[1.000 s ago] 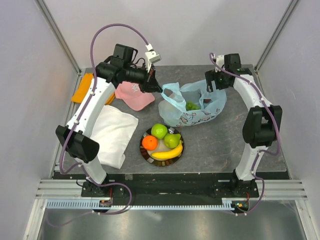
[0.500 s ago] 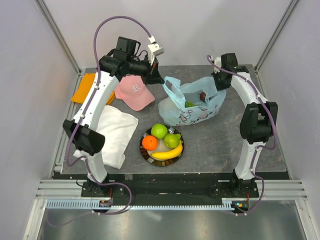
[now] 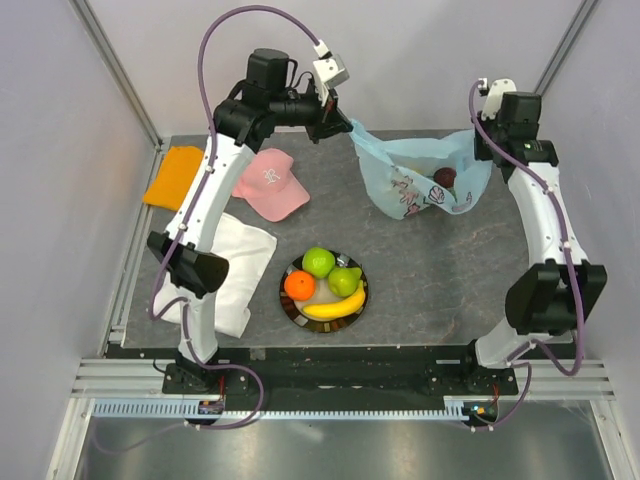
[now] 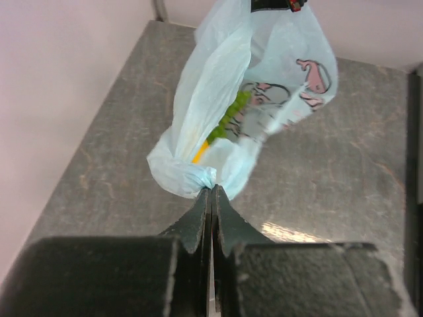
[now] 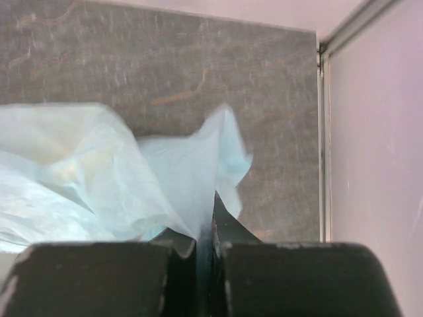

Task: Take the fake fruits out of the plastic bag
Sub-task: Adjust the plastic bag at the center of the board.

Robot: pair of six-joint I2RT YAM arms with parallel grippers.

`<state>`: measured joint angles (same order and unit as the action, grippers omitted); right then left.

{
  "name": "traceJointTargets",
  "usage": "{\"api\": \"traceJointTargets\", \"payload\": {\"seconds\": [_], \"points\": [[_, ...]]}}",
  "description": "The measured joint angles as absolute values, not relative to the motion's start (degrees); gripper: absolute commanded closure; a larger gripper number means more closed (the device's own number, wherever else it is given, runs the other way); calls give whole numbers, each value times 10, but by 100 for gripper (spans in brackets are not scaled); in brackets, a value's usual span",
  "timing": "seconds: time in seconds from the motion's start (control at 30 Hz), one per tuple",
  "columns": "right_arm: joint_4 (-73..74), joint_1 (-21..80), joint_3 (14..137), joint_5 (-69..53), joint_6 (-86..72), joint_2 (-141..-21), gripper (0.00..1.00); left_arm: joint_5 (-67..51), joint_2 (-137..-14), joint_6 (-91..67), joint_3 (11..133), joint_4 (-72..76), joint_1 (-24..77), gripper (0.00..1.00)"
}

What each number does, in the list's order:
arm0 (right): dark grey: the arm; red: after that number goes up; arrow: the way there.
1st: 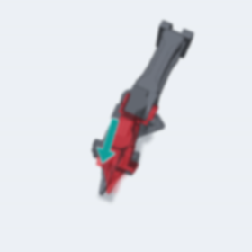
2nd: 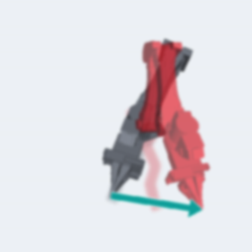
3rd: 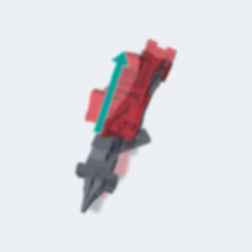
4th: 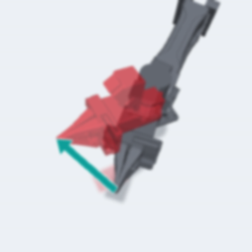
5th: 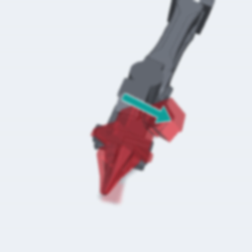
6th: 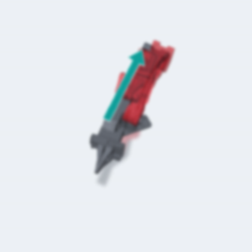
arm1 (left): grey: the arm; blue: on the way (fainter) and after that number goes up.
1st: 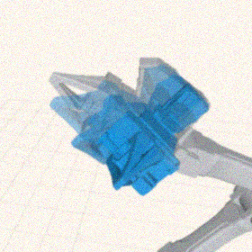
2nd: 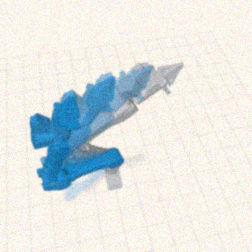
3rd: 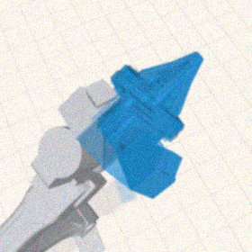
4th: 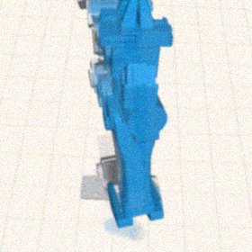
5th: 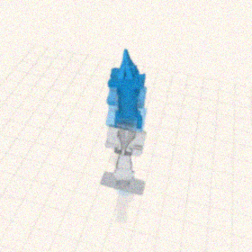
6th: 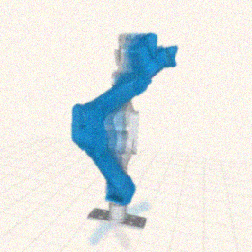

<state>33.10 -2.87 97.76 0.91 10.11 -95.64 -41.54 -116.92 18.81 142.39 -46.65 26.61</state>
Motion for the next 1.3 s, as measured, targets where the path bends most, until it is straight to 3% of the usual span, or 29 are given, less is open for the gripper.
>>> {"api": "traceJointTargets", "payload": {"seconds": [0.13, 0.2, 0.37, 0.4, 0.53, 0.77, 0.87, 1.03, 1.3], "points": [[325, -31, 850, 15, 103, -856, 98, -448, -1119, 194, 1320, -487, 279, 99], [326, -35, 761, 19, 102, -801, 83, -465, -1086, 205, 1241, -515, 286, 98], [361, -41, 575, 32, 97, -727, 78, -483, -1058, 242, 1070, -599, 321, 98], [376, -43, 564, 35, 97, -728, 70, -483, -1061, 246, 1053, -611, 331, 98], [396, -51, 592, 48, 107, -730, 45, -482, -1067, 254, 1024, -644, 353, 98], [425, -55, 797, -40, 128, -732, 31, -484, -1071, 252, 1093, -642, 360, 98], [428, -51, 822, -131, 131, -707, 40, -484, -1074, 243, 1117, -631, 360, 99], [464, -15, 818, -259, 150, -707, 66, -484, -1089, 226, 1137, -622, 360, 99], [507, 41, 801, -323, 179, -855, 72, -481, -1120, 197, 1159, -605, 361, 98]]}}
